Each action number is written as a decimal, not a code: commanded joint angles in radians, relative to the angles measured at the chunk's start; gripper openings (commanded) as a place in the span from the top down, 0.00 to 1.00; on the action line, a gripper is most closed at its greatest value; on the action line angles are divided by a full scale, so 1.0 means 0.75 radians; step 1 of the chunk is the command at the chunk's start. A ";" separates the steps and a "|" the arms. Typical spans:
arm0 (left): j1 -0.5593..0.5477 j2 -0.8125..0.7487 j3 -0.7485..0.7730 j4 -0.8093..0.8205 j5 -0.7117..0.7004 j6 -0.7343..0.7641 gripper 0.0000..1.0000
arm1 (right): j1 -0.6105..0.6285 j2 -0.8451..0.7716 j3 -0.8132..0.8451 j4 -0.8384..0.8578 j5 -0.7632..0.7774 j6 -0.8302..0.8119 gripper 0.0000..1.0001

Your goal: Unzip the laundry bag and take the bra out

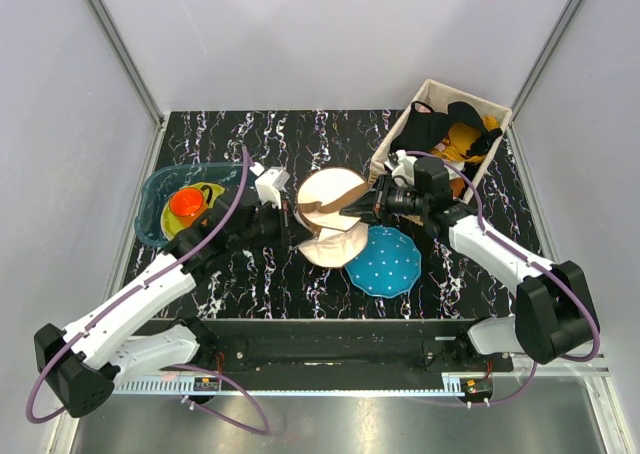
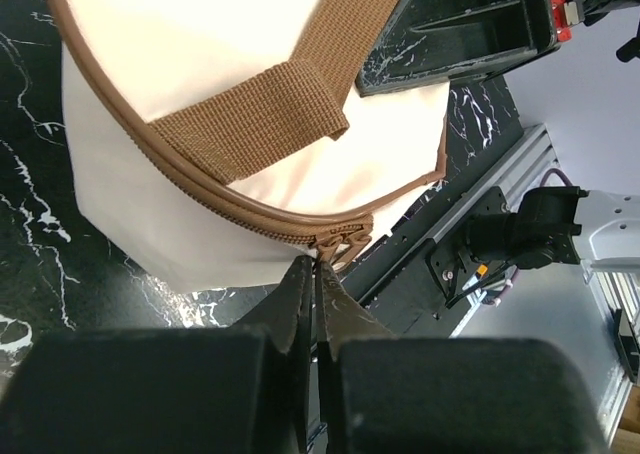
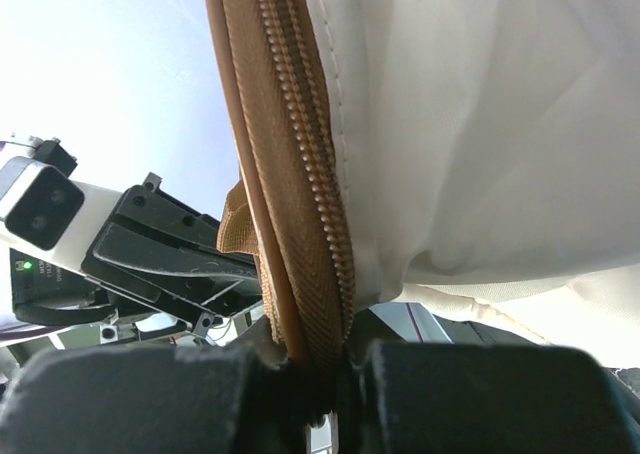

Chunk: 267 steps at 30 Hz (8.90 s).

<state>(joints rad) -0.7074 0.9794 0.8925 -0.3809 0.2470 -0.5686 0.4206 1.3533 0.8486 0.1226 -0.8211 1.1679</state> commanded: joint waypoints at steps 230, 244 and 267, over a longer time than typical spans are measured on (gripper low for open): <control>-0.263 -0.253 -0.237 0.183 -0.219 0.069 0.80 | 0.008 -0.007 -0.017 -0.123 -0.145 -0.226 1.00; -0.263 -0.126 -0.290 0.389 -0.192 0.020 0.62 | 0.008 -0.015 -0.011 -0.121 -0.149 -0.215 1.00; -0.259 -0.195 -0.276 0.354 -0.391 -0.015 1.00 | 0.008 -0.019 -0.021 -0.116 -0.159 -0.220 1.00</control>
<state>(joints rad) -0.9066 0.8700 0.6518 -0.1715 0.0448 -0.5716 0.4225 1.3540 0.8196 -0.0010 -0.8989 1.0039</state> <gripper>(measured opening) 0.009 0.088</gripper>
